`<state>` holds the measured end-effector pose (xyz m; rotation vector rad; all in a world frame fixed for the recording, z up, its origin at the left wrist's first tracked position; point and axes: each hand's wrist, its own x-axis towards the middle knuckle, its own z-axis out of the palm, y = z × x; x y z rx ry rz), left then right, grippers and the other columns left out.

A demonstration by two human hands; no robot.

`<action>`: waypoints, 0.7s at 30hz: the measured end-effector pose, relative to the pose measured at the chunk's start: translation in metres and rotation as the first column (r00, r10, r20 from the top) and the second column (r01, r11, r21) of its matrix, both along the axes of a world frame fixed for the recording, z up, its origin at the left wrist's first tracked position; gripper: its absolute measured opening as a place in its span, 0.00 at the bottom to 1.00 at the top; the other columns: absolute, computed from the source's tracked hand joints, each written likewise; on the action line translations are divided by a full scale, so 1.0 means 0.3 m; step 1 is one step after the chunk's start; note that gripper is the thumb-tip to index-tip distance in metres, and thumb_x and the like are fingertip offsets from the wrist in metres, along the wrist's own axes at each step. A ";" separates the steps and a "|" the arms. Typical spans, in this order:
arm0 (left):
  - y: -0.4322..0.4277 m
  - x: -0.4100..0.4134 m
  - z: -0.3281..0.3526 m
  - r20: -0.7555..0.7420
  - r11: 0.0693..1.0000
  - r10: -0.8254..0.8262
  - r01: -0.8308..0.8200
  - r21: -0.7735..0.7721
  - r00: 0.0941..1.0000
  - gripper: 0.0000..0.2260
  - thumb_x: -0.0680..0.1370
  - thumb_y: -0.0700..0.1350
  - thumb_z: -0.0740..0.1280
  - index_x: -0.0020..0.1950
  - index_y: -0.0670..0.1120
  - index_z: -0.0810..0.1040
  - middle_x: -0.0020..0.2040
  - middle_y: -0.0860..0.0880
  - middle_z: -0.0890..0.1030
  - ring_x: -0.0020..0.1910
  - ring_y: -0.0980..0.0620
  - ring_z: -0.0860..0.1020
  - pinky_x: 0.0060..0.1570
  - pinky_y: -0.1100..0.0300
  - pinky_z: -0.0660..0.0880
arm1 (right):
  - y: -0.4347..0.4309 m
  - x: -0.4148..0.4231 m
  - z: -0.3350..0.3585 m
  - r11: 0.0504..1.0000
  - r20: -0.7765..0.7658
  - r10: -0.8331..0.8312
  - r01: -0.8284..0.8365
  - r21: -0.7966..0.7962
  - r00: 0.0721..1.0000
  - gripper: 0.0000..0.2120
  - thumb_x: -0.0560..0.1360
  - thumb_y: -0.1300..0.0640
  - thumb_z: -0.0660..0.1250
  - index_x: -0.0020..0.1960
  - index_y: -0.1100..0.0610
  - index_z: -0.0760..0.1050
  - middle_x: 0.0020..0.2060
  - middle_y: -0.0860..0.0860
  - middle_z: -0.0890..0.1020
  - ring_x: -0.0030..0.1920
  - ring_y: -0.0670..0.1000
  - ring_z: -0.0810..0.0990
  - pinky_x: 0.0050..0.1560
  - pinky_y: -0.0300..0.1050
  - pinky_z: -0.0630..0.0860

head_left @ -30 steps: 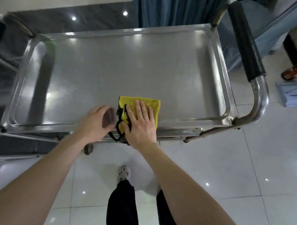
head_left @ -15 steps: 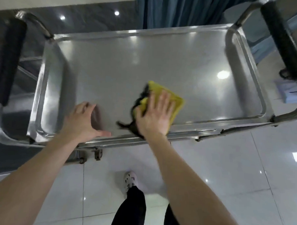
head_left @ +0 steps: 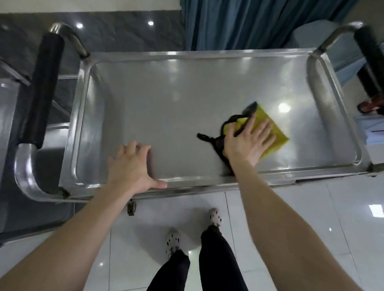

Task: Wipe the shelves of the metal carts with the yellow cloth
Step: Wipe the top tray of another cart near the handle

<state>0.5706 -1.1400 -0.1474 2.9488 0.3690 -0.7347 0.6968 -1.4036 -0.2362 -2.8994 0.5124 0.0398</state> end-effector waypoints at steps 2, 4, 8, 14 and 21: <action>0.015 0.016 0.011 -0.017 1.000 -0.003 0.002 -0.005 1.000 0.59 0.54 0.80 0.77 0.79 0.59 0.63 0.74 0.51 0.66 0.73 0.43 0.67 0.66 0.41 0.75 | 0.226 -0.011 -0.011 0.939 0.033 0.344 -0.344 -0.016 0.938 0.40 0.81 0.31 0.50 0.87 0.51 0.57 0.86 0.61 0.54 0.86 0.61 0.48 0.83 0.67 0.43; 0.044 0.048 0.031 -0.071 0.999 -0.019 0.016 -0.033 0.997 0.56 0.56 0.75 0.82 0.78 0.58 0.65 0.73 0.51 0.66 0.73 0.43 0.68 0.64 0.43 0.76 | 0.371 -0.053 -0.022 0.668 0.049 0.744 -0.743 -0.037 0.666 0.37 0.82 0.33 0.54 0.86 0.49 0.60 0.85 0.59 0.56 0.86 0.60 0.51 0.83 0.66 0.46; 0.107 0.189 0.069 -0.106 1.000 0.000 -0.003 -0.030 0.994 0.46 0.61 0.63 0.86 0.75 0.56 0.72 0.68 0.51 0.71 0.69 0.44 0.75 0.59 0.48 0.78 | 0.280 0.015 -0.031 0.200 0.049 0.979 -0.979 -0.046 0.197 0.32 0.85 0.35 0.54 0.86 0.46 0.58 0.86 0.54 0.55 0.87 0.56 0.49 0.85 0.61 0.45; 0.172 0.471 -0.045 -0.026 0.998 0.007 -0.005 0.062 1.000 0.74 0.48 0.71 0.86 0.86 0.59 0.50 0.86 0.42 0.52 0.85 0.39 0.54 0.77 0.36 0.67 | -0.120 0.369 -0.025 0.767 0.093 0.641 -0.641 -0.038 0.762 0.33 0.83 0.34 0.56 0.85 0.44 0.62 0.86 0.52 0.59 0.86 0.54 0.53 0.85 0.60 0.49; 0.188 0.482 -0.067 -0.075 0.998 0.058 -0.057 0.006 0.996 0.75 0.48 0.73 0.85 0.87 0.61 0.48 0.88 0.47 0.48 0.85 0.41 0.55 0.77 0.36 0.68 | 0.365 0.523 -0.004 0.908 0.062 0.417 -0.419 0.024 0.907 0.37 0.82 0.35 0.50 0.86 0.52 0.58 0.85 0.61 0.55 0.86 0.62 0.48 0.83 0.66 0.41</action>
